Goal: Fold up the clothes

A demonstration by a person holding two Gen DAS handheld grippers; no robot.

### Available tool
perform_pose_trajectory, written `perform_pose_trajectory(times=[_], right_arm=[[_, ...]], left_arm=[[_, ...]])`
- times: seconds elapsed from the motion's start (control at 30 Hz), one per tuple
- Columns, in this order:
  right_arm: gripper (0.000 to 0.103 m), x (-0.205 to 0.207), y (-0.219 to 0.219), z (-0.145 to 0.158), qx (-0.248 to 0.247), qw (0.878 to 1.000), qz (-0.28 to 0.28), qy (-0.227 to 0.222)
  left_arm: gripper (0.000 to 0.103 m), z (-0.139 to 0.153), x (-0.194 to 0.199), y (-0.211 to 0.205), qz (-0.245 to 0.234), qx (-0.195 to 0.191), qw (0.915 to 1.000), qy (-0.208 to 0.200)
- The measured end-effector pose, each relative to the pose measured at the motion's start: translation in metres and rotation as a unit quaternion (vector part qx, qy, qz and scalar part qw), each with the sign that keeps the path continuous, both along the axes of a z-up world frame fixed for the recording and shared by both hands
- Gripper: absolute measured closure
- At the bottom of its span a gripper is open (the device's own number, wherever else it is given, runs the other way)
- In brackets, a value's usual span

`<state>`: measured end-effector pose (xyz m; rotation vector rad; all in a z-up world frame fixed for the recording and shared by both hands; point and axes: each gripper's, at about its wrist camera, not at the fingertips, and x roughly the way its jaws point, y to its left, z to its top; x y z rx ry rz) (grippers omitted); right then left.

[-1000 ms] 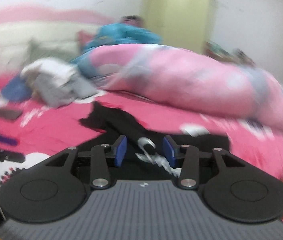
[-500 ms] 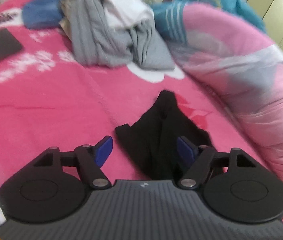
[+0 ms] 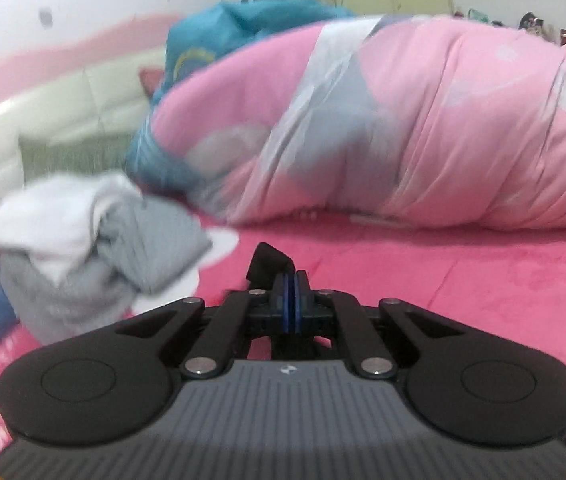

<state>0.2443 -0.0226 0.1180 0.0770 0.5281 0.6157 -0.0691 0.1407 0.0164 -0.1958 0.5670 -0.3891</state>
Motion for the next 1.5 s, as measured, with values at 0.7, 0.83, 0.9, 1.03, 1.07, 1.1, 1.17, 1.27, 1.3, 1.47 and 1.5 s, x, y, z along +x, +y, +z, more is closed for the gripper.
perform_pose_trajectory(times=[0.7, 0.83, 0.9, 1.03, 1.07, 1.1, 1.17, 1.27, 1.3, 1.47, 1.5], right_arm=[[0.096, -0.003, 0.107, -0.067, -0.08, 0.99, 0.09, 0.075], [0.071, -0.026, 0.045, -0.013, -0.021, 0.997, 0.055, 0.053], [0.067, -0.047, -0.003, 0.017, 0.017, 0.998, 0.03, 0.044], [0.06, -0.111, -0.108, 0.055, 0.05, 0.997, -0.041, 0.038], [0.06, -0.129, -0.13, 0.057, 0.046, 0.996, -0.062, 0.04], [0.06, -0.151, -0.156, 0.057, 0.042, 0.995, -0.084, 0.046], [0.06, -0.197, -0.207, 0.052, 0.032, 0.989, -0.13, 0.06], [0.06, -0.263, -0.277, 0.03, 0.03, 0.975, -0.199, 0.096], [0.06, -0.283, -0.297, 0.021, 0.034, 0.968, -0.223, 0.111], [0.06, -0.367, -0.365, -0.022, 0.082, 0.939, -0.298, 0.155], [0.06, -0.38, -0.371, -0.031, 0.092, 0.934, -0.306, 0.157]], left_arm=[[0.096, -0.003, -0.03, 0.024, 0.043, -0.092, 0.9937, 0.046], [0.075, -0.001, -0.027, 0.026, 0.03, -0.109, 0.9917, 0.061], [0.06, 0.001, -0.027, 0.028, 0.019, -0.124, 0.9899, 0.067], [0.049, 0.006, -0.033, 0.025, 0.041, -0.126, 0.9884, 0.075], [0.048, 0.008, -0.036, 0.024, 0.047, -0.125, 0.9882, 0.075], [0.045, 0.01, -0.038, 0.024, 0.052, -0.124, 0.9881, 0.075], [0.042, 0.014, -0.044, 0.023, 0.064, -0.122, 0.9877, 0.074], [0.042, 0.016, -0.051, 0.022, 0.079, -0.109, 0.988, 0.076], [0.042, 0.017, -0.054, 0.022, 0.082, -0.105, 0.9881, 0.078], [0.043, 0.02, -0.066, 0.014, 0.088, -0.081, 0.9886, 0.091], [0.048, 0.021, -0.068, 0.013, 0.09, -0.078, 0.9884, 0.095]])
